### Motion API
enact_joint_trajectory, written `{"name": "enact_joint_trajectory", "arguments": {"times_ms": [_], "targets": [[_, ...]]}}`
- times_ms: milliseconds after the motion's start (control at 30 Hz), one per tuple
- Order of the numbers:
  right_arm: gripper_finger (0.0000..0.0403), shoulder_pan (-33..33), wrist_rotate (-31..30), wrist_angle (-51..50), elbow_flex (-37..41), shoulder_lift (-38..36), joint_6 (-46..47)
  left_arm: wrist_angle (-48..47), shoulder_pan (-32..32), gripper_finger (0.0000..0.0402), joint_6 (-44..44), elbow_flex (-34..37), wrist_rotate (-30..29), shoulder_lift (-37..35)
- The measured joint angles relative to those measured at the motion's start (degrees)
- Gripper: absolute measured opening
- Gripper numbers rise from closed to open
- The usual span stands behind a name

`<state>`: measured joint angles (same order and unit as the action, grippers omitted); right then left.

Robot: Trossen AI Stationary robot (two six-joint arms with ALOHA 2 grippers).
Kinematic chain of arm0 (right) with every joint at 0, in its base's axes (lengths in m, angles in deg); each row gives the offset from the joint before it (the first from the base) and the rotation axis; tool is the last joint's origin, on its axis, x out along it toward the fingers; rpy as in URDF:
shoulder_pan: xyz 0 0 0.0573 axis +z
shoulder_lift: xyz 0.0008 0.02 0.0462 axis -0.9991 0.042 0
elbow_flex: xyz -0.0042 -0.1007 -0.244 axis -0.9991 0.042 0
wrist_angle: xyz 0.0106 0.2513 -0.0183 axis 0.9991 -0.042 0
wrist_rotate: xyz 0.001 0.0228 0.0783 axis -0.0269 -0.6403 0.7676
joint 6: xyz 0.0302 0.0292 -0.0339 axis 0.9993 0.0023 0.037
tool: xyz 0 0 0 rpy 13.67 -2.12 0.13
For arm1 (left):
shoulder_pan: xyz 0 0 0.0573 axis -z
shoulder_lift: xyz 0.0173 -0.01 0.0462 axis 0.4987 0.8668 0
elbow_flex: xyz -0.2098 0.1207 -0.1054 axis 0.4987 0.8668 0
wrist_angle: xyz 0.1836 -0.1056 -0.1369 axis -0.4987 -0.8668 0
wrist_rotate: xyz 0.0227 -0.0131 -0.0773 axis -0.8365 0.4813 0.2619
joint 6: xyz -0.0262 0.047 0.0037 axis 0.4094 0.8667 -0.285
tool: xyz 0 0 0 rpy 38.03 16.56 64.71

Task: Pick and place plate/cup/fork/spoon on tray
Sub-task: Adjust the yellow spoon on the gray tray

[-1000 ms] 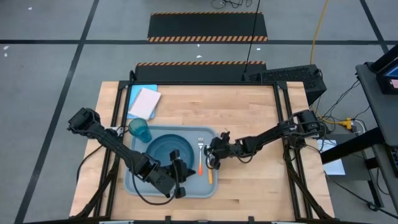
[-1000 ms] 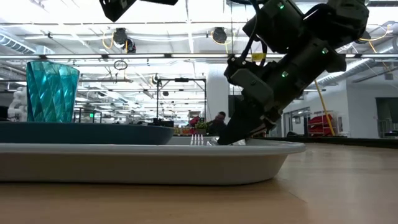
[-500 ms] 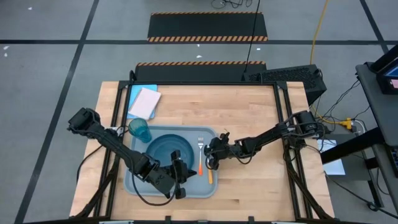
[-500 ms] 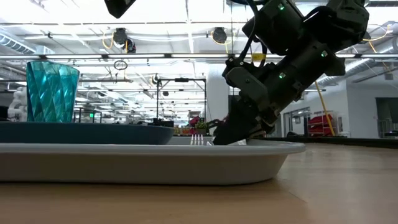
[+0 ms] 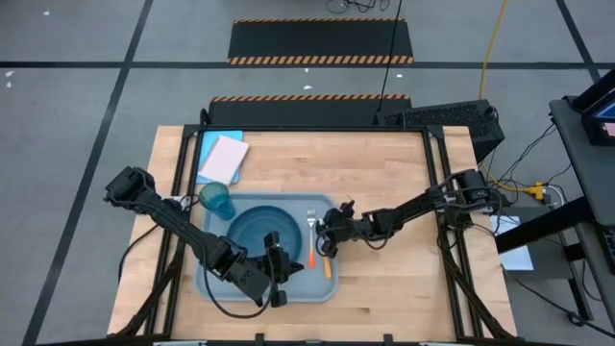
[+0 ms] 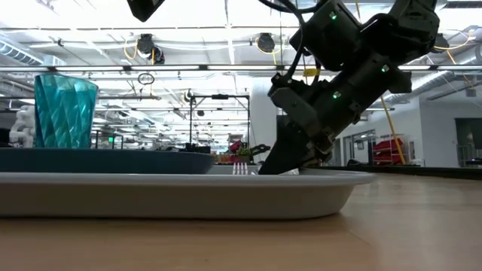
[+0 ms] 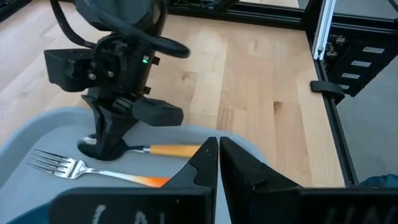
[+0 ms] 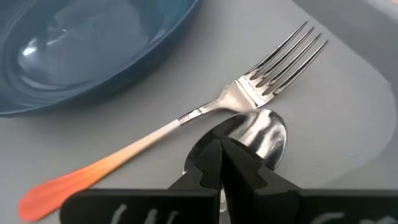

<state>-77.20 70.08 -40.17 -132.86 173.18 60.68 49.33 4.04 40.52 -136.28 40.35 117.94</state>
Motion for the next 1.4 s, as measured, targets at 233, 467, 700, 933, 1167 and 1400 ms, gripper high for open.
{"name": "enact_joint_trajectory", "arguments": {"times_ms": [233, 467, 700, 933, 1167, 1400], "targets": [[0.0000, -0.65, 0.20, -0.30, 0.20, -1.27, -1.21, 0.00, 0.00, 0.0019, -0.15, 0.00, 0.03, 0.00], [0.0000, -0.39, 0.31, -4.04, 0.14, -7.61, -2.41, 0.01, 0.00, 0.0019, -0.67, 0.00, 1.04, 0.00], [0.0000, 1.93, 7.35, -11.53, -2.42, -9.40, 2.52, 0.14, 0.00, 0.0019, -0.91, 0.00, 1.07, 0.00], [0.0000, 5.44, 7.27, -25.77, -12.15, -7.46, 2.23, 0.55, 0.00, 0.0019, -0.77, 0.00, 1.09, 0.00], [0.0000, 6.52, 6.42, -28.25, -14.55, -4.18, -0.79, 1.62, 0.00, 0.0019, -0.15, 0.00, 1.16, 0.00], [0.0000, 5.34, 7.60, -28.84, -14.57, -1.13, -4.80, 1.99, 0.04, 0.0019, 0.28, 0.00, 1.50, 0.00]]}}
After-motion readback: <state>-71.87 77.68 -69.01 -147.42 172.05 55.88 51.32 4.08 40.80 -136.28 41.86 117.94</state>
